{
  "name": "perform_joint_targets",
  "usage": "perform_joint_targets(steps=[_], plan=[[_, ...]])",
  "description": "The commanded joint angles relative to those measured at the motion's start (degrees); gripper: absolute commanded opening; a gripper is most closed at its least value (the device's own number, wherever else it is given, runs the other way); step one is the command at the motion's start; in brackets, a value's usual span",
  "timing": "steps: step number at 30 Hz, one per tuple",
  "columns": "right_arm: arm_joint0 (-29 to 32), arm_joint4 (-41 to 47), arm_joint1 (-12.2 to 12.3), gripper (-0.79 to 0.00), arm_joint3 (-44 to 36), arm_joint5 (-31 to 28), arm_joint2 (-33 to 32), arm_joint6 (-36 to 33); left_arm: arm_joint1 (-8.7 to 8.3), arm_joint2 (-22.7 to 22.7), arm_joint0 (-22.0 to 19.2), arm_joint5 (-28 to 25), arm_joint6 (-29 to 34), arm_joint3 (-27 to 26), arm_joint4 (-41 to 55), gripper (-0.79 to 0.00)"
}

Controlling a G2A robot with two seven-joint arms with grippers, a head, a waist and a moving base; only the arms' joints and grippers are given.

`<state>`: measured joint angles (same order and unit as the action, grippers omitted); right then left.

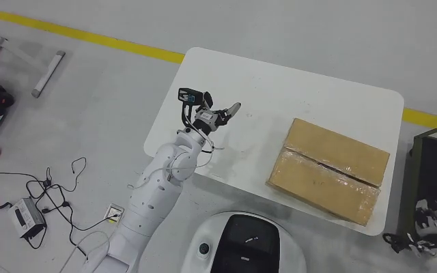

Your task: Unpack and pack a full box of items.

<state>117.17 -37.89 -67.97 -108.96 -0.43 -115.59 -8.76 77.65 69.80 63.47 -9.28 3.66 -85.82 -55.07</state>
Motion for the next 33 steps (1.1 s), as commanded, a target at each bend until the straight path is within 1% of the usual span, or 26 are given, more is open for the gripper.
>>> perform_joint_targets(steps=[1, 3, 10, 13, 22, 28, 31, 33], plan=[[-2.85, 1.11, -0.07, -0.785, 3.24, -3.46, 2.91, 1.32, 0.00, 0.00, 0.00, 0.00, 0.00, 0.00, 0.00, 0.000], [-6.39, -3.08, 0.07, -0.785, 6.68, -5.95, 6.09, 2.03, 0.00, 0.00, 0.00, 0.00, 0.00, 0.00, 0.00, 0.000], [-15.95, -7.26, -0.31, -0.785, 12.93, -9.61, 15.78, 2.93, 0.00, 0.00, 0.00, 0.00, 0.00, 0.00, 0.00, 0.000], [-18.93, -9.03, -0.49, -0.785, 13.90, -10.24, 18.82, 3.01, 0.00, 0.00, 0.00, 0.00, 0.00, 0.00, 0.00, 0.000], [-27.62, -12.62, -1.22, -0.785, 16.48, -8.66, 26.42, 2.68, 0.00, 0.00, 0.00, 0.00, 0.00, 0.00, 0.00, 0.000], [-30.51, -15.84, -1.61, -0.785, 16.77, -7.08, 29.80, 3.36, 0.00, 0.00, 0.00, 0.00, 0.00, 0.00, 0.00, 0.000], [-29.98, -17.38, -1.63, -0.785, 15.17, -5.08, 29.39, 4.58, 0.00, 0.04, 0.10, 0.05, -0.09, -0.06, 0.00, 0.000], [-28.53, -18.10, -1.52, -0.785, 12.38, -3.36, 27.85, 5.28, -0.17, 0.51, 0.61, 0.84, -0.60, -0.92, -2.11, 0.000]])
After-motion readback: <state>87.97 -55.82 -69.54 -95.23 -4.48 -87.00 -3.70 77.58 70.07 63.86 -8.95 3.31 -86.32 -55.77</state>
